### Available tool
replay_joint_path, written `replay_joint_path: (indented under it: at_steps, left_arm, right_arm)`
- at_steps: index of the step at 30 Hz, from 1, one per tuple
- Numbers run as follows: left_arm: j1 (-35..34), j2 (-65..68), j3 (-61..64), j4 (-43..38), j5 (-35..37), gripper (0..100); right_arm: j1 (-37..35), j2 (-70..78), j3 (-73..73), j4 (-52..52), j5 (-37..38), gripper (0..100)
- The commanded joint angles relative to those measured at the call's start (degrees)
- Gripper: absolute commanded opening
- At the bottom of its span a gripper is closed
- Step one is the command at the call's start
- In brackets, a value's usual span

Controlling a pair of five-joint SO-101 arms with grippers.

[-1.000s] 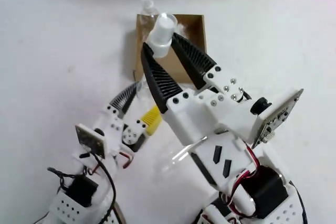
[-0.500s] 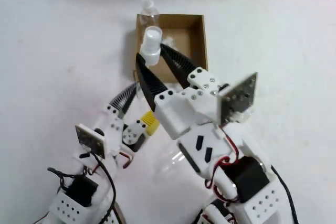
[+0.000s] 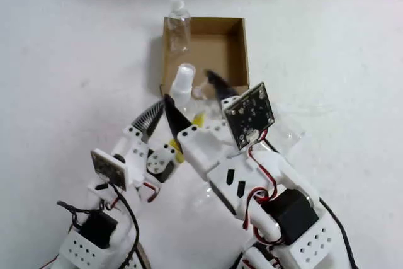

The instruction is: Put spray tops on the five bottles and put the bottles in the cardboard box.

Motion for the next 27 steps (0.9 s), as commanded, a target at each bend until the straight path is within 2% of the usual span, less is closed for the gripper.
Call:
replay_joint_path:
  at_steps: [1, 7, 9, 12, 13, 15, 19, 21, 25, 27]
  left_arm:
    - [0.22, -1.01, -0.18, 2.99, -0.53, 2]
    - [0.22, -1.01, -0.18, 3.16, -0.53, 2]
    - [0.22, -1.01, -0.18, 3.16, -0.53, 2]
    - [0.22, -1.01, -0.18, 3.08, -0.53, 2]
    - [0.22, -1.01, -0.18, 3.08, -0.53, 2]
    - [0.22, -1.01, -0.18, 2.64, -0.53, 2]
    - [-1.71, -1.01, -0.18, -0.62, -0.18, 2]
    - [-4.26, -1.01, -0.18, -3.16, -0.09, 2]
    - [-7.08, -0.84, -0.18, -8.35, 0.0, 2]
    - [-7.08, -0.84, -1.32, -6.77, 0.0, 2]
  right_arm:
    - [-0.57, -4.79, -1.05, -0.22, 0.79, 34.8]
    - [1.01, -10.68, -4.4, 2.59, 0.79, 31.9]
    - [3.3, -12.0, -5.19, 7.08, 0.79, 23.6]
    - [5.93, -14.37, -5.1, 13.85, 0.79, 2.2]
    - [6.81, -15.08, -5.1, 15.87, 0.79, 0.4]
    - [8.75, -16.57, -4.84, 21.23, 0.79, 6.8]
    - [9.71, -20.0, 1.23, 27.91, 0.7, 0.9]
    - [9.71, -22.02, 7.65, 28.09, 0.7, 2.5]
    - [9.27, -26.59, 21.27, 20.0, 0.7, 1.6]
    - [9.19, -28.88, 27.08, 13.76, 0.7, 1.6]
